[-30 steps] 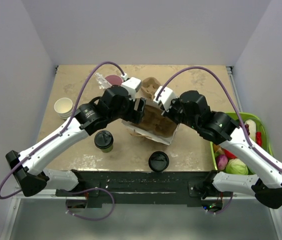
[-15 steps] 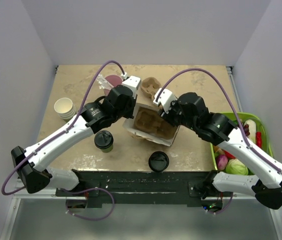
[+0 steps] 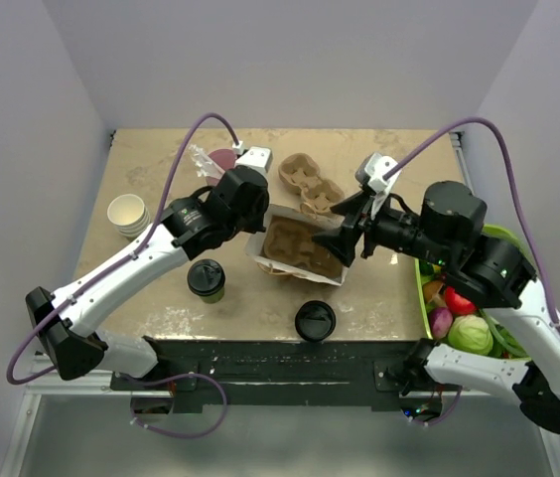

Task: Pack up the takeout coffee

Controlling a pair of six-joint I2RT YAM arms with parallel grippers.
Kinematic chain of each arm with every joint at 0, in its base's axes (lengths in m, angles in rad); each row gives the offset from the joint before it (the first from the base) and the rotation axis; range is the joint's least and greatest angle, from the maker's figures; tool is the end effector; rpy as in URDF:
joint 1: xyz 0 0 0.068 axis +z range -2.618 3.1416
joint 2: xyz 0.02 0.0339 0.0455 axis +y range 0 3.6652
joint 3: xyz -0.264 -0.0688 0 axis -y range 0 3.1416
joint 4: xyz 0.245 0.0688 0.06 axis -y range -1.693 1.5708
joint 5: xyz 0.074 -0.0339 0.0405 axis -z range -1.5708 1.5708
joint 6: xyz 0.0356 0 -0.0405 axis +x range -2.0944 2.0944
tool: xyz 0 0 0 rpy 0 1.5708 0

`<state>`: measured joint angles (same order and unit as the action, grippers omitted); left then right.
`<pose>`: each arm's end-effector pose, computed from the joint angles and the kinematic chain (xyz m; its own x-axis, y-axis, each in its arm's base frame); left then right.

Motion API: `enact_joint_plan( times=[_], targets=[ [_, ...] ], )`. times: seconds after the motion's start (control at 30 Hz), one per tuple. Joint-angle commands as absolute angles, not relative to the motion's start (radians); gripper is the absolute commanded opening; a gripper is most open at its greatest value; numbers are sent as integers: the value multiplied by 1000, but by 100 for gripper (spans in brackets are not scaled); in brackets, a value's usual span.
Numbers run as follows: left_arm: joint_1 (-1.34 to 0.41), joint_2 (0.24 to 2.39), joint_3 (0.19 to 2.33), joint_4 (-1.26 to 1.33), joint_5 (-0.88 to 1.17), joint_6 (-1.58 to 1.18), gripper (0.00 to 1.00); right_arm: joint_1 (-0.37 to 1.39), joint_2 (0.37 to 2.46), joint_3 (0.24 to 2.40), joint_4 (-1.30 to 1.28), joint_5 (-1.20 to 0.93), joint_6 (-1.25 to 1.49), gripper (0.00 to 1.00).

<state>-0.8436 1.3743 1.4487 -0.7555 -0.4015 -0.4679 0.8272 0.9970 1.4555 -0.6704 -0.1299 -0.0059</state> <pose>0.2040 -0.2083 0.3832 -0.5927 0.0415 -0.8044 0.2448 0.9607 -0.1308 0.1162 0.1332 0.4745 -0.1376 -0.1582 -0.9778 -0.8164 0.5771 0.0215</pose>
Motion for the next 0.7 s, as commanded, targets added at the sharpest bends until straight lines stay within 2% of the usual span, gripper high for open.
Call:
enact_joint_plan(
  times=[0.0, 0.03, 0.1, 0.13, 0.2, 0.37, 0.5, 0.67],
  targets=[
    [-839, 1367, 1497, -762, -371, -535, 0, 833, 1058, 1418, -580, -393, 144, 59],
    [-841, 1370, 1505, -768, -371, -541, 0, 848, 1072, 1386, -578, -376, 147, 48],
    [-839, 1367, 1506, -766, -359, -537, 0, 870, 1123, 1365, -598, -260, 126, 35],
    [-839, 1362, 1506, -764, -357, -540, 0, 900, 1134, 1344, -601, -232, 94, 22],
    [-839, 1367, 1514, -769, -353, -535, 0, 925, 1163, 1313, -577, -111, 5, 20],
    [-841, 1365, 1514, -764, -292, -526, 0, 945, 1235, 1244, -568, -2, -242, 19],
    [-839, 1361, 1513, -765, -281, -526, 0, 945, 1258, 1192, -557, 66, -308, 13],
    [-838, 1361, 1526, -779, -288, -528, 0, 942, 1243, 1124, -580, 121, -313, 10]
  ],
)
